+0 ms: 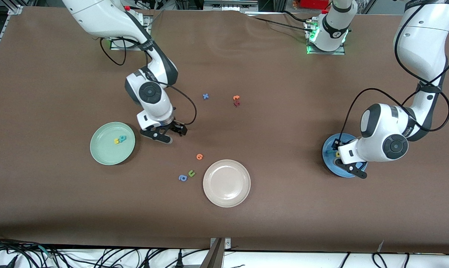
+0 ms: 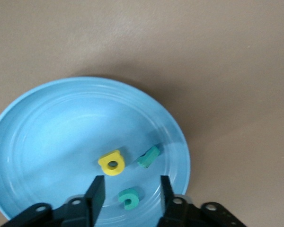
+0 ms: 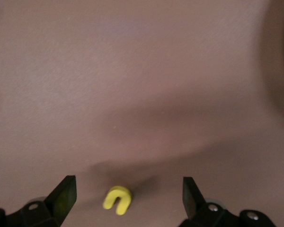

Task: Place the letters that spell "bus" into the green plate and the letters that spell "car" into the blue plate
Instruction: 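Grasp the yellow u with the right gripper while the left gripper withdraws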

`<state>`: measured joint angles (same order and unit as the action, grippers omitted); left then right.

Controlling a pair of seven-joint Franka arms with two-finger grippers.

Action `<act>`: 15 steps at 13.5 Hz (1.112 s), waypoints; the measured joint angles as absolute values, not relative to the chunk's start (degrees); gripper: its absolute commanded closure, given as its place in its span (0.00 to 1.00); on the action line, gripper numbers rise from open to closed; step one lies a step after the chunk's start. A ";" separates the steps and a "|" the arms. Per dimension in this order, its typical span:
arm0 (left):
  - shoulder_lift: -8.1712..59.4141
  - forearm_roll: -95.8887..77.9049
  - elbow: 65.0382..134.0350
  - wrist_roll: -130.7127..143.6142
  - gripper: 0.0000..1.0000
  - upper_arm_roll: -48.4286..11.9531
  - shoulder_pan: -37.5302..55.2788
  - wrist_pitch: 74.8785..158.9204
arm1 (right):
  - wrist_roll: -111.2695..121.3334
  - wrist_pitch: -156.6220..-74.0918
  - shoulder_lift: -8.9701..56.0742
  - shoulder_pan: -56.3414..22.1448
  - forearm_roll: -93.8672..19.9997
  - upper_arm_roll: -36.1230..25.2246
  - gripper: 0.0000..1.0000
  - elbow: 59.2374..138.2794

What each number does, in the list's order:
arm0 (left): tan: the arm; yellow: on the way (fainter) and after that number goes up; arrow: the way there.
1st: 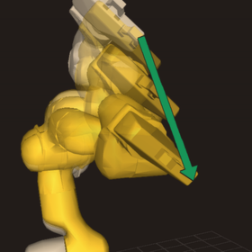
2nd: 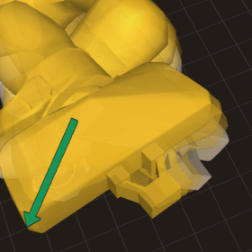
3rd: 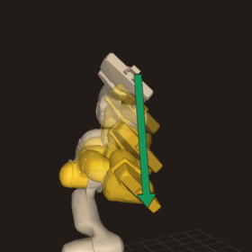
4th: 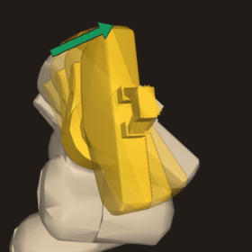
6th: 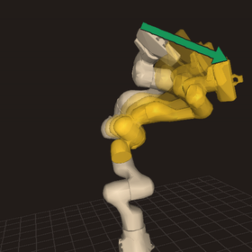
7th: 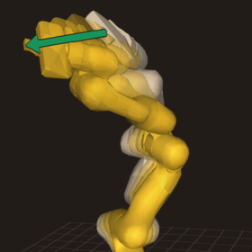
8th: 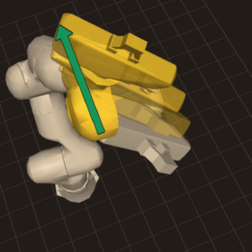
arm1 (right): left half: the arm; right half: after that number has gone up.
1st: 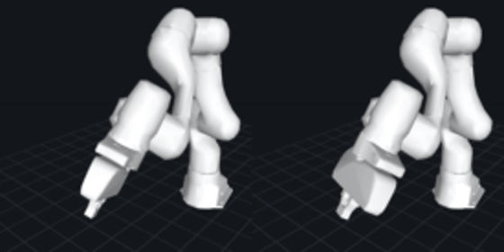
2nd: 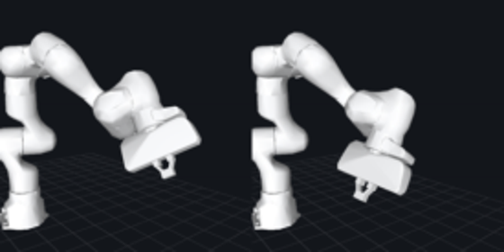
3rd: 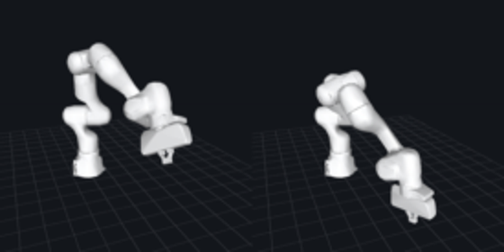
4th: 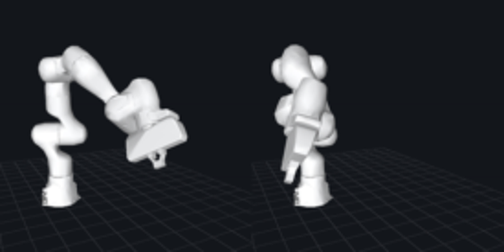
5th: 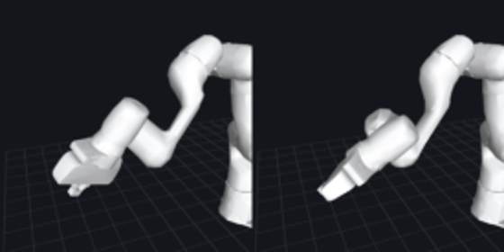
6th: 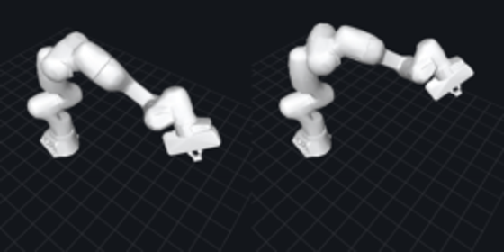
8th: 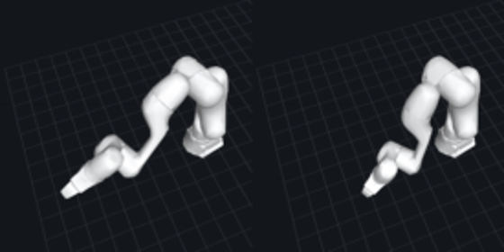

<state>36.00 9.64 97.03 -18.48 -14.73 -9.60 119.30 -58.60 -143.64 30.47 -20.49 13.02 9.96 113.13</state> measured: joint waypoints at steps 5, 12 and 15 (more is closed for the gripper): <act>30.57 6.81 94.24 -15.86 0.00 -17.77 -9.55 110.66 | -72.34 -143.71 32.56 -21.73 13.01 9.93 0.07 110.10; 19.56 3.96 79.47 -5.67 0.00 -21.67 -8.67 83.01 | -83.52 -143.64 33.62 -21.74 13.00 9.88 0.12 110.03; 16.82 3.93 78.33 -5.69 0.00 -20.13 -8.97 81.24 | -84.47 -143.53 33.96 -21.76 13.00 9.88 0.13 110.04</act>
<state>16.82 3.93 78.33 -5.69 -20.13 -8.97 81.24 -84.47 -143.53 33.96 -21.76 13.00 9.88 110.04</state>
